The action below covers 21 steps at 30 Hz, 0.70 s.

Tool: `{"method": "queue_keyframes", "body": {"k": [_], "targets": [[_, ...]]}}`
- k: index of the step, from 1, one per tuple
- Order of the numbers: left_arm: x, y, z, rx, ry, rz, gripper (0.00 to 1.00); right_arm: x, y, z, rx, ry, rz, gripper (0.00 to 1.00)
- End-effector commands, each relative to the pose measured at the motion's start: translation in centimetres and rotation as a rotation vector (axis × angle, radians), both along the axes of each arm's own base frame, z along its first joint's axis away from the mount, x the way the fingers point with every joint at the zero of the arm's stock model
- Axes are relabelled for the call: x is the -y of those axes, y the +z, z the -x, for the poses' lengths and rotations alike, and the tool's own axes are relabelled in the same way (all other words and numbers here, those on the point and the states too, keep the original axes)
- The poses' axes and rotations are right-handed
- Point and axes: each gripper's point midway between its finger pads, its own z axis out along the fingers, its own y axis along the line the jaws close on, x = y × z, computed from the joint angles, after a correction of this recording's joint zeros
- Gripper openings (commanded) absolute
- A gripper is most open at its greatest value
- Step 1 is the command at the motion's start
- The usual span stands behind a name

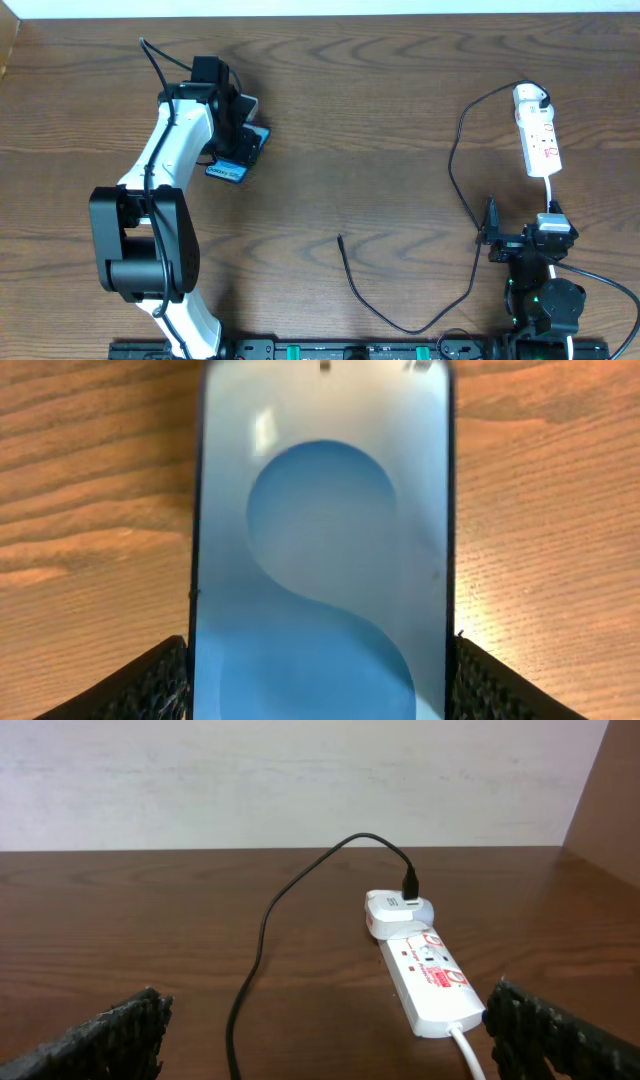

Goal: Plug charger to phone and switch on socket

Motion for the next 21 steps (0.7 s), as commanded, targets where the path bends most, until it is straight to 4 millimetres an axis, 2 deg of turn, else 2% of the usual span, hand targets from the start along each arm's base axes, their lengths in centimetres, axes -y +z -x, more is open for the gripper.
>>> {"method": "queue_keyframes", "body": {"k": [1,7,21], "targets": [[0.2,0.7,0.2,0.006,0.002,0.023,0.08,-0.2,-0.2,0.0,-0.006,0.008,0.007,0.99],[0.2,0.1,0.8,-0.014,0.002,0.023,0.08,-0.2,-0.2,0.0,-0.006,0.008,0.007,0.99],[0.4,-3.5,2.5,-0.101,0.003,0.032,0.08,-0.2,-0.2,0.0,-0.006,0.008,0.007,0.99]]}}
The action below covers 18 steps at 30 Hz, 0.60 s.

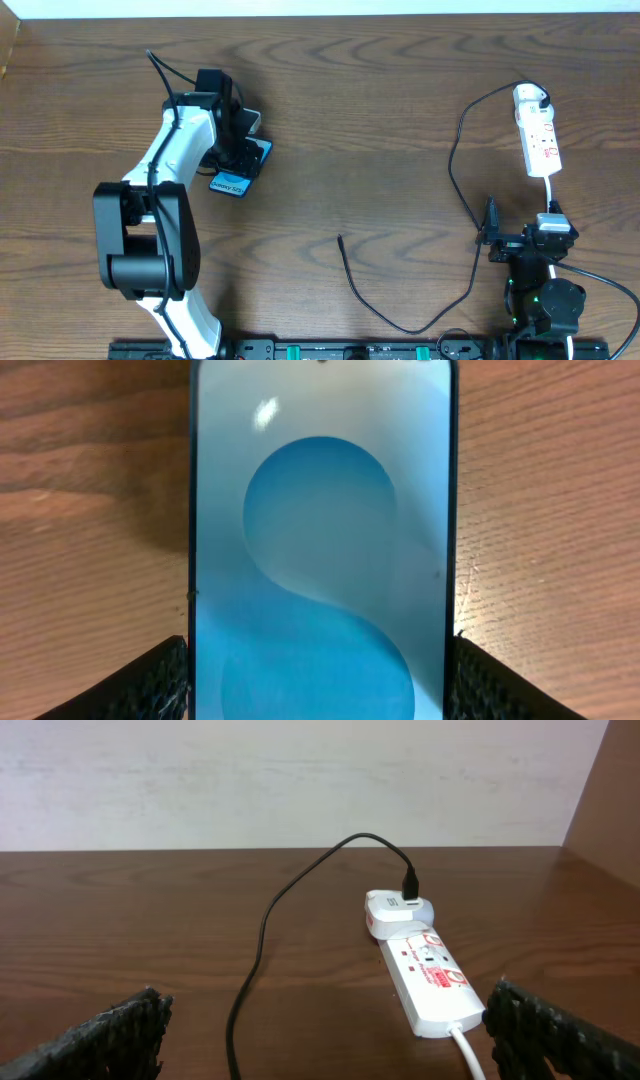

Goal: Plug charger to phone and switch on socket

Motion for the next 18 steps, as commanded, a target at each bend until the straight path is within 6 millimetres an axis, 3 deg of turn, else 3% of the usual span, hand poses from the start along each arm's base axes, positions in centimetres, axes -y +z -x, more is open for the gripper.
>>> {"method": "queue_keyframes", "body": {"k": [1,13,18], "targets": [[0.1,-1.6,0.4,-0.025,0.007,0.017,0.07,-0.2,-0.2,0.0,-0.007,0.008,0.007,0.99],[0.7,-4.5,0.8,-0.072,0.012,0.048,0.07,-0.2,-0.2,0.0,-0.007,0.008,0.007,0.99],[0.7,-4.6,0.8,-0.073,0.012,0.049,0.08,-0.2,-0.2,0.0,-0.007,0.008,0.007,0.99]]}}
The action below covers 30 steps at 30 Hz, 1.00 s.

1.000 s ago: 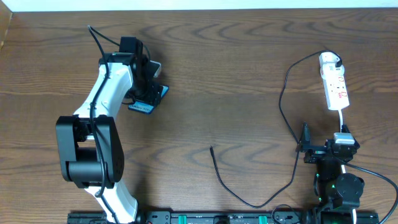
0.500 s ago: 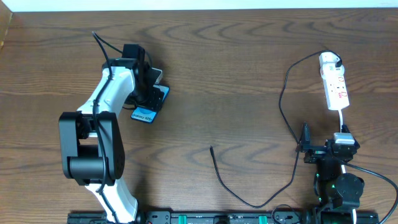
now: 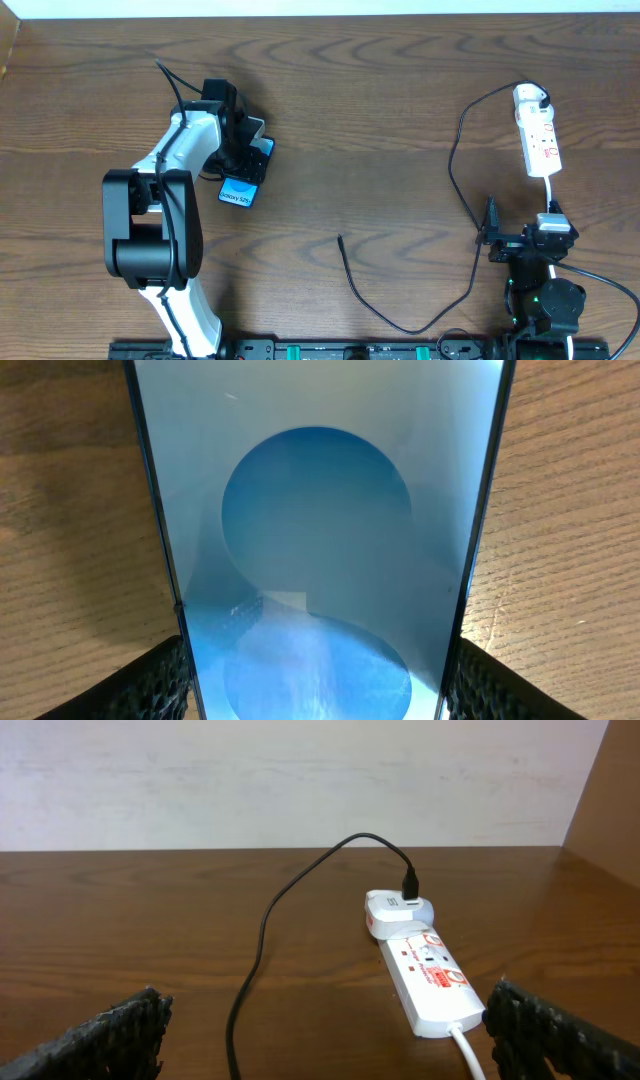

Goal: Plug charger to phone and switch on socket

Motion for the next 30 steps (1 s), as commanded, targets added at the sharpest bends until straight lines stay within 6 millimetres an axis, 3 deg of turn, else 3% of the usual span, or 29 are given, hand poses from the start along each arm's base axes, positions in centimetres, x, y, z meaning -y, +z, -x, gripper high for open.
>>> {"method": "queue_keyframes", "body": {"k": [1,6,12,30], "targets": [[0.2,-1.5,0.6,-0.045,0.012,0.020,0.07,-0.2,-0.2,0.0,-0.006,0.008,0.007,0.99],[0.2,-1.5,0.6,-0.048,0.022,0.020,0.12,-0.2,-0.2,0.0,-0.006,0.008,0.007,0.99],[0.2,-1.8,0.7,-0.053,0.023,0.018,0.07,-0.2,-0.2,0.0,-0.006,0.008,0.007,0.99],[-0.3,-3.4,1.3,-0.046,0.024,-0.008,0.07,-0.2,-0.2,0.0,-0.006,0.008,0.007,0.99]]}}
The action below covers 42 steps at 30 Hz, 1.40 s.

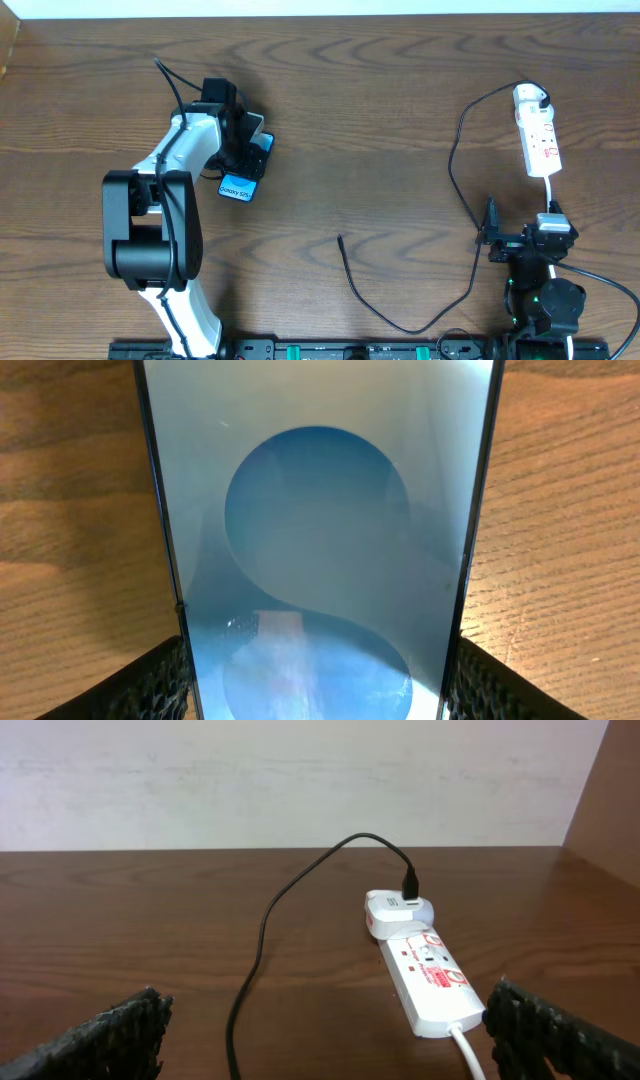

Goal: Plug charger to phone and switch on socket

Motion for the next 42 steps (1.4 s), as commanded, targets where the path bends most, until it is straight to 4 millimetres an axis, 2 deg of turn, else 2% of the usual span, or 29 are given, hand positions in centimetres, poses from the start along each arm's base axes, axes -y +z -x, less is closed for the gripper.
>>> {"method": "queue_keyframes", "body": {"k": [1,19,20,22,23,24,25,27,29,35,38,42], "targets": [[-0.4,-3.3,2.7,-0.108,0.017,-0.010,0.07,-0.2,-0.2,0.0,-0.006,0.008,0.007,0.99],[-0.5,-4.6,3.5,-0.137,0.017,-0.019,0.08,-0.2,-0.2,0.0,-0.006,0.008,0.007,0.99],[-0.5,-4.6,3.5,-0.137,0.017,-0.018,0.15,-0.2,-0.2,0.0,-0.006,0.008,0.007,0.99],[-0.5,-4.6,3.6,-0.138,0.017,-0.018,0.48,-0.2,-0.2,0.0,-0.006,0.008,0.007,0.99],[-0.5,-4.6,3.6,-0.138,0.017,-0.018,0.54,-0.2,-0.2,0.0,-0.006,0.008,0.007,0.99],[-0.5,-4.6,3.6,-0.138,0.017,-0.018,0.72,-0.2,-0.2,0.0,-0.006,0.008,0.007,0.99],[-0.5,-4.6,3.6,-0.138,0.017,-0.018,0.81,-0.2,-0.2,0.0,-0.006,0.008,0.007,0.99],[-0.5,-4.6,3.6,-0.138,0.017,-0.018,0.90,-0.2,-0.2,0.0,-0.006,0.008,0.007,0.99],[-0.5,-4.6,3.6,-0.138,0.017,-0.018,0.93,-0.2,-0.2,0.0,-0.006,0.008,0.007,0.99],[-0.6,-4.6,3.4,-0.132,0.016,-0.023,0.94,-0.2,-0.2,0.0,-0.006,0.008,0.007,0.99],[-1.4,-4.6,2.9,-0.110,0.019,-0.071,0.95,-0.2,-0.2,0.0,-0.006,0.008,0.007,0.99],[-1.4,-4.6,2.1,-0.077,0.020,-0.073,0.95,-0.2,-0.2,0.0,-0.006,0.008,0.007,0.99]]}}
